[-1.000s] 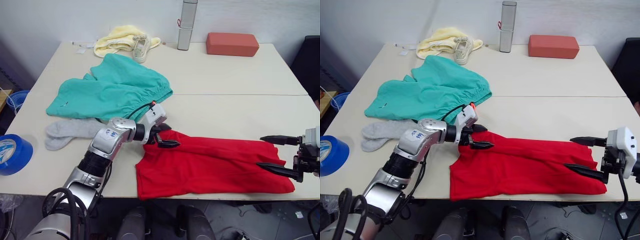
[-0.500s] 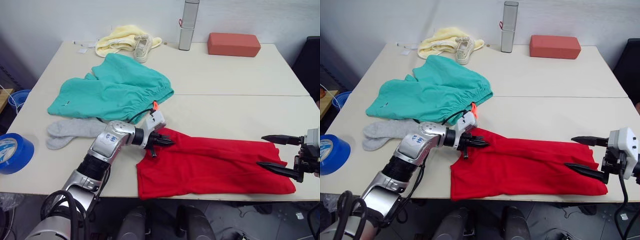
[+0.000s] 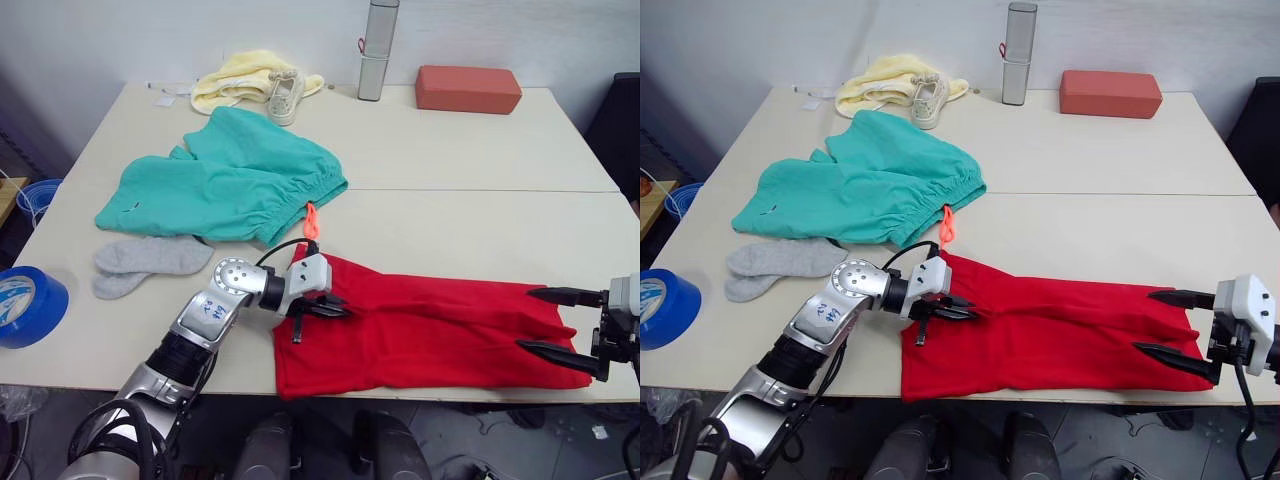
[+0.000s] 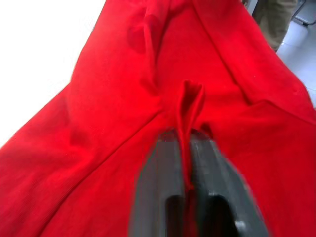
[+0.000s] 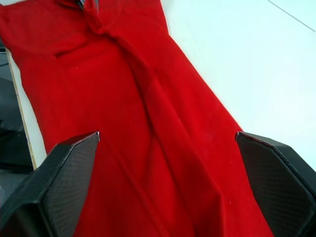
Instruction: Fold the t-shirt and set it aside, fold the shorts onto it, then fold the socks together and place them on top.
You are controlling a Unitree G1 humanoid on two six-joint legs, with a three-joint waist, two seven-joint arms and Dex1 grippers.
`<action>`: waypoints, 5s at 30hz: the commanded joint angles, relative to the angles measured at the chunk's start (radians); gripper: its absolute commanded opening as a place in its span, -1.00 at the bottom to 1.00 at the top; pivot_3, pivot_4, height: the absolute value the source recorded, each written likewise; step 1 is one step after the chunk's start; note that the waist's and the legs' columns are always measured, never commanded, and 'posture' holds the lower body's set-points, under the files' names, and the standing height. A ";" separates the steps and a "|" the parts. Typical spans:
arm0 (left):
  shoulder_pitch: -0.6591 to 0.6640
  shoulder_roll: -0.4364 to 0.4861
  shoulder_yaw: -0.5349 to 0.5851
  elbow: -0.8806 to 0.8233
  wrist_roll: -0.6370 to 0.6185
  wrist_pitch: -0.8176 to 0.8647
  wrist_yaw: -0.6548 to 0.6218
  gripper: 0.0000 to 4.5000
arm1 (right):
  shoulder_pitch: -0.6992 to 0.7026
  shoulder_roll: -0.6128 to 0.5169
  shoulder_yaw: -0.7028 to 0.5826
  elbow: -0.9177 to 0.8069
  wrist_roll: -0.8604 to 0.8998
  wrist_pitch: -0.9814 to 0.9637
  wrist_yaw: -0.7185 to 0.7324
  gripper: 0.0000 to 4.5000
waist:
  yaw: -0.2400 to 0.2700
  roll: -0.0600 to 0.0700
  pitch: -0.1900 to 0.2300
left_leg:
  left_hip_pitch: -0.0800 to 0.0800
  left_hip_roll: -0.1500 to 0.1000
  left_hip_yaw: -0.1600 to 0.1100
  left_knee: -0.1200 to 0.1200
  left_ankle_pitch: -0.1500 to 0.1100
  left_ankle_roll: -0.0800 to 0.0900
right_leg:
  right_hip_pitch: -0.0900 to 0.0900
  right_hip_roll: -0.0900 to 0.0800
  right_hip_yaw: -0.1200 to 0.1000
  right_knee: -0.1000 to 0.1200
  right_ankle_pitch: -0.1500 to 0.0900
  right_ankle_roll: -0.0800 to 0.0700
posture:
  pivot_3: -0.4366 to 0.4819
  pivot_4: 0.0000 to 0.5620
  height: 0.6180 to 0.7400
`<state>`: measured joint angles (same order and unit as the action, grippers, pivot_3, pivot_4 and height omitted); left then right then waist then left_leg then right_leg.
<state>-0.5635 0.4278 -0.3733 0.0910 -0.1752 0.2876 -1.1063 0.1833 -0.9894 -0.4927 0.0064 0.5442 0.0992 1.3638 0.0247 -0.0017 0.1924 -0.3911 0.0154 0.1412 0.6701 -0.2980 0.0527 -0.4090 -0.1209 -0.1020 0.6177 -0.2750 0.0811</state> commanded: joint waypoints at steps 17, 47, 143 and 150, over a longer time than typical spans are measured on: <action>0.023 0.075 0.203 -0.030 -0.272 0.050 -0.237 0.95 | -0.245 -0.107 0.216 0.233 -0.140 0.115 0.044 1.00 | -0.001 0.000 0.000 | 0.000 0.000 -0.001 -0.001 0.001 -0.001 | -0.001 0.000 -0.001 0.000 -0.001 -0.001 | -0.05 -0.47 1.00; 0.140 0.051 0.219 -0.016 -0.255 -0.036 -0.220 0.97 | -0.176 -0.041 0.208 0.455 -0.197 -0.565 0.125 -0.99 | -0.005 0.000 0.000 | 0.001 0.000 0.001 0.000 0.000 -0.001 | 0.000 0.001 0.000 0.000 0.000 -0.001 | -0.05 -0.47 1.00; 0.146 -0.036 0.356 -0.002 -0.212 -0.170 0.102 -0.50 | -0.201 0.070 0.032 0.292 -0.068 -0.001 -0.264 -0.60 | -0.007 0.000 0.000 | 0.000 0.001 0.003 -0.005 -0.001 0.000 | -0.002 0.000 0.001 -0.003 0.001 0.001 | -0.05 -0.47 1.00; 0.256 0.101 0.411 -0.186 -0.355 -0.122 -0.071 0.50 | -0.200 -0.155 0.056 0.272 -0.064 0.205 -0.077 0.52 | -0.007 0.001 0.000 | 0.001 0.001 0.002 -0.006 -0.001 -0.001 | -0.001 0.000 0.001 -0.005 0.000 0.000 | -0.05 -0.47 1.00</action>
<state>-0.3187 0.5134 0.0127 -0.0421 -0.4915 0.1657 -1.1483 -0.0084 -1.1124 -0.4344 0.2931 0.4718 0.2766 1.2477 0.0172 -0.0009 0.1921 -0.3904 0.0163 0.1432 0.6644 -0.2990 0.0519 -0.4100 -0.1206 -0.1010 0.6128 -0.2748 0.0810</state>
